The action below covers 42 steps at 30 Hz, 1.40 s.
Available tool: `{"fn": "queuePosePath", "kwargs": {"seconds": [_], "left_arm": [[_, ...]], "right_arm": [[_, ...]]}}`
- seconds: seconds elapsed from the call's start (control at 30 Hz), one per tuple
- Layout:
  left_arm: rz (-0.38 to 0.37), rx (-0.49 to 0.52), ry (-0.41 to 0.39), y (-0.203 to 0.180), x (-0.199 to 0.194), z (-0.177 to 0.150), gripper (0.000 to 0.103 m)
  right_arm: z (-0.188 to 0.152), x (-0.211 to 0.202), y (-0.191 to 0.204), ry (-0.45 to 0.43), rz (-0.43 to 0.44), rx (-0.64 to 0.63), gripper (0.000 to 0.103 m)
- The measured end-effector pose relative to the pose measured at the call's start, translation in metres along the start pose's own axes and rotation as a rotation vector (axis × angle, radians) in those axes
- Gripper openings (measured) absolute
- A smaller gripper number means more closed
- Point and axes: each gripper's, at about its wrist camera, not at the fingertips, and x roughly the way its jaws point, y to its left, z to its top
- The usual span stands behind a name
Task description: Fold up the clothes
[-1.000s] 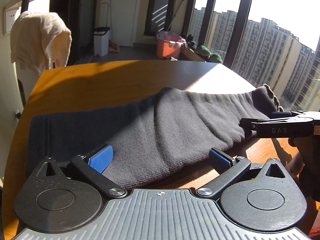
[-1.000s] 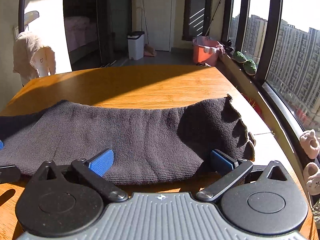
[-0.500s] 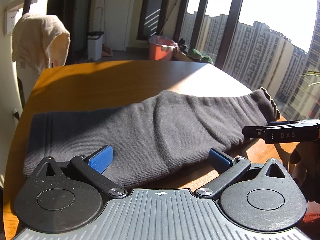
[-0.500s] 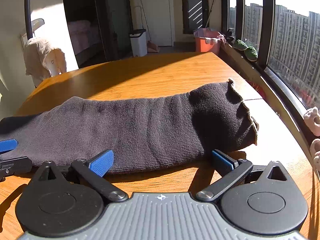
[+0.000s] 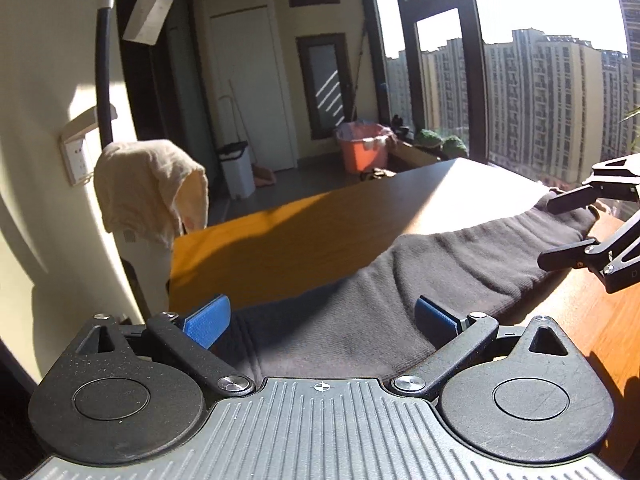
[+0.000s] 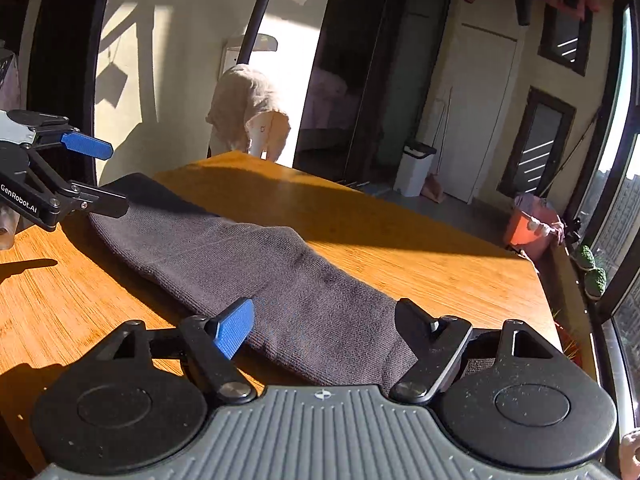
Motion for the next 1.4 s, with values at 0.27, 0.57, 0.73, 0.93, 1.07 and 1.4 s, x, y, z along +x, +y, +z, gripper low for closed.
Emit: {"fn": "queuePosePath", "kwargs": {"seconds": [0.27, 0.57, 0.73, 0.93, 1.07, 1.4], "left_arm": [[0.017, 0.221, 0.083, 0.035, -0.012, -0.004, 0.089], [0.042, 0.251, 0.116, 0.033, 0.039, -0.011, 0.073], [0.055, 0.275, 0.075, 0.033, 0.038, -0.007, 0.049], [0.047, 0.241, 0.053, 0.062, 0.025, -0.007, 0.049], [0.031, 0.219, 0.071, 0.074, 0.041, -0.01, 0.049], [0.012, -0.015, 0.055, 0.119, 0.095, 0.047, 0.04]], "right_arm": [[0.014, 0.026, 0.018, 0.044, 0.147, -0.059, 0.01], [0.02, 0.001, -0.017, 0.026, 0.114, 0.081, 0.007], [-0.004, -0.024, -0.047, 0.038, 0.016, 0.178, 0.018], [-0.059, -0.057, -0.116, 0.071, -0.25, 0.489, 0.053], [-0.087, -0.054, -0.153, 0.106, -0.244, 0.714, 0.053], [-0.005, -0.015, -0.208, 0.017, -0.176, 0.644, 0.007]]}}
